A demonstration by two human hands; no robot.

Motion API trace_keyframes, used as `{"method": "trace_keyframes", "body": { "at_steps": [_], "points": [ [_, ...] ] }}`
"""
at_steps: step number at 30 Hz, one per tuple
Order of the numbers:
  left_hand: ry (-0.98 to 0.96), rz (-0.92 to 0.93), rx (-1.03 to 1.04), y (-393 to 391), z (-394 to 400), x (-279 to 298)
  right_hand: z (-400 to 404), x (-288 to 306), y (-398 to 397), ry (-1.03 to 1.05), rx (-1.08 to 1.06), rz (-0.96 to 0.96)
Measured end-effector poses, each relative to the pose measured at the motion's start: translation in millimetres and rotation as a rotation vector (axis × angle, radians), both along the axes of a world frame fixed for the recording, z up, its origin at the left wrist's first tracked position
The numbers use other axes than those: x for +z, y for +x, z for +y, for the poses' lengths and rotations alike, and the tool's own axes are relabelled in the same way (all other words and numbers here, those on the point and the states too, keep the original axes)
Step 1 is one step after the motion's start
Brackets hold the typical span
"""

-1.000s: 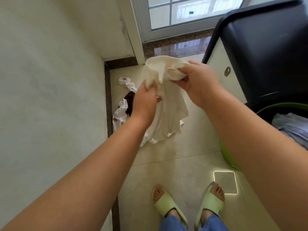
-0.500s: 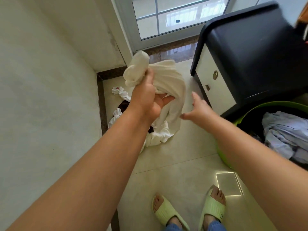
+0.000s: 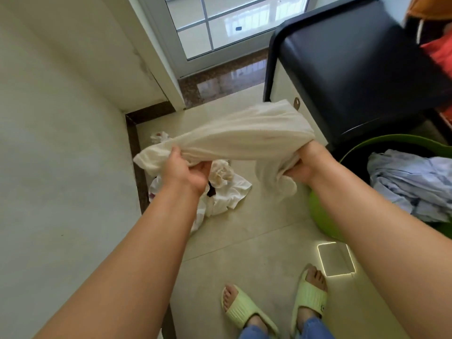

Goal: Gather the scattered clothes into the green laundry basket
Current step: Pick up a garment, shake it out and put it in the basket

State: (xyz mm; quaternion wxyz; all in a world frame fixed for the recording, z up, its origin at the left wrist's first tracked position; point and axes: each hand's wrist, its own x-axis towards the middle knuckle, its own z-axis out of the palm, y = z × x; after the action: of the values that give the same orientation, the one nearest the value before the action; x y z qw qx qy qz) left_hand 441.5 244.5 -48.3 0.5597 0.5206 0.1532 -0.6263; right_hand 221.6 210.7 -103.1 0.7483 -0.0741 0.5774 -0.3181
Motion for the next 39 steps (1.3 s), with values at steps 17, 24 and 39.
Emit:
{"method": "trace_keyframes", "body": {
  "at_steps": [17, 24, 39],
  "points": [
    [-0.083, -0.722, -0.982, -164.7, 26.7, -92.2, 42.8, 47.6, -111.2, -0.241, 0.098, -0.246],
    [-0.404, -0.170, -0.861, -274.0, -4.8, -66.5, 80.7, 14.8, -244.5, -0.334, -0.276, -0.093],
    [-0.541, -1.565, -1.817, -345.1, 92.7, -168.3, 171.6, -120.6, -298.2, 0.161, 0.555, 1.146]
  ]
}}
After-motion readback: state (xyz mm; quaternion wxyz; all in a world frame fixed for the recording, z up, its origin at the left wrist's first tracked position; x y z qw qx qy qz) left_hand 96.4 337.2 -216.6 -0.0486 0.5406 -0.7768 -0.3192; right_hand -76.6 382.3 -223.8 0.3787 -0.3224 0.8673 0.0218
